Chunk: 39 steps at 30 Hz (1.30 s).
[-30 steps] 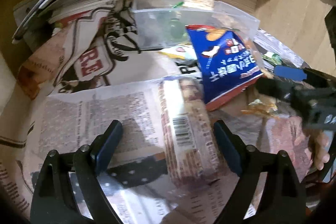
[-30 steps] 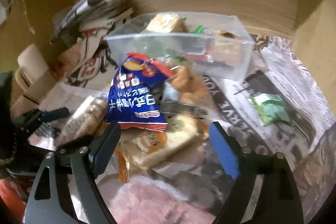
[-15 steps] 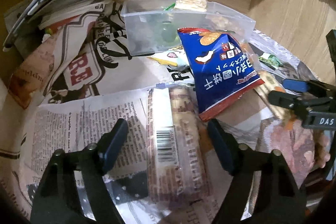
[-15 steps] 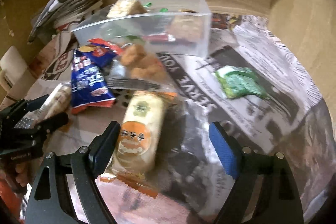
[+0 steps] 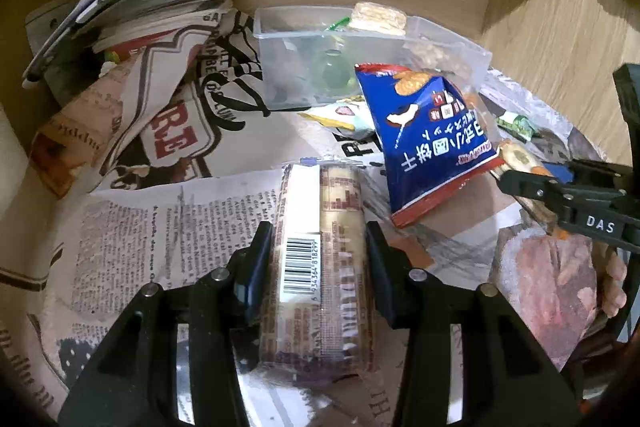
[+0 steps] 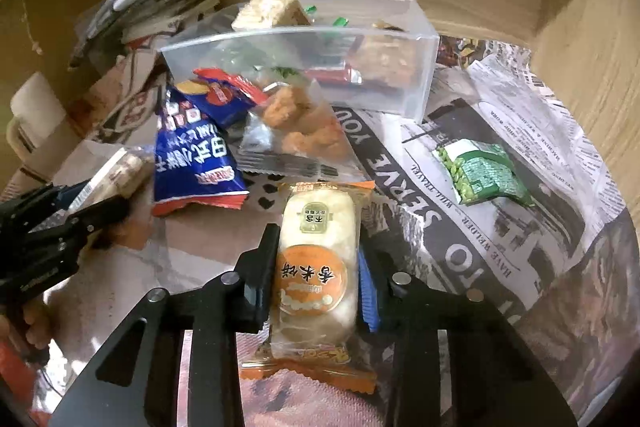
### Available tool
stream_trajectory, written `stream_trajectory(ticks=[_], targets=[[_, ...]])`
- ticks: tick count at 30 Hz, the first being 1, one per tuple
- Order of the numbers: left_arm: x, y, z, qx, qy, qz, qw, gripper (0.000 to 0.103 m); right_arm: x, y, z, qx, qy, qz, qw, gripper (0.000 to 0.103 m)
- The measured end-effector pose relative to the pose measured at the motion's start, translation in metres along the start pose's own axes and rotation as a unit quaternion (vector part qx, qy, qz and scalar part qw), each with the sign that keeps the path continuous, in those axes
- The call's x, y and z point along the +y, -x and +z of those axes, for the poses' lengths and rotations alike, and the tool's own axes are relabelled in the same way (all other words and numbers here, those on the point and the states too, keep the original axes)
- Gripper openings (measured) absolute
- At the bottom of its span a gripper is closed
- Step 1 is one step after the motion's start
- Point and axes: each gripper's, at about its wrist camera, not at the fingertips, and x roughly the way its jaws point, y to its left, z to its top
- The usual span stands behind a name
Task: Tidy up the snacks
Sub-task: 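Grasp the long brown biscuit roll with left tool while right grasps orange-label bun, then lower the biscuit roll into the box with left while right releases the bun there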
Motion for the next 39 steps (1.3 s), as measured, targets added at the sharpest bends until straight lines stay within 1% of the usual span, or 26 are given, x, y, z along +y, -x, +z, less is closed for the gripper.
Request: stream_trajectory(ticks=[3, 8, 15, 20, 25, 32, 39], targets=[[0.005, 0.008, 0.005, -0.010, 0.005, 0.000, 0.9999, 0.045, -0.001, 0.010, 0.003, -0.016, -0.002, 0.000, 1.000, 0.032], [0.008, 0.025, 0.021, -0.040, 0.010, -0.004, 0.9991, 0.045, -0.002, 0.028, 0.014, -0.044, 0.000, -0.005, 0.999, 0.031], [0.008, 0.043, 0.051, -0.079, 0.013, -0.011, 0.9967, 0.045, -0.009, 0.053, 0.031, -0.088, 0.000, -0.010, 0.996, 0.031], [0.008, 0.047, 0.074, -0.096, 0.014, -0.017, 0.9952, 0.045, -0.011, 0.066, 0.048, -0.122, 0.002, -0.012, 0.992, 0.031], [0.003, 0.048, 0.093, -0.112, 0.008, -0.016, 0.9936, 0.045, -0.012, 0.067, 0.067, -0.144, 0.006, -0.012, 0.989, 0.031], [-0.004, 0.045, 0.120, -0.131, -0.003, -0.019, 0.9912, 0.045, -0.012, 0.066, 0.095, -0.165, 0.012, 0.002, 0.986, 0.031], [-0.005, 0.027, 0.146, -0.131, -0.002, -0.021, 0.9912, 0.045, -0.010, 0.057, 0.123, -0.177, 0.021, 0.002, 0.984, 0.031]])
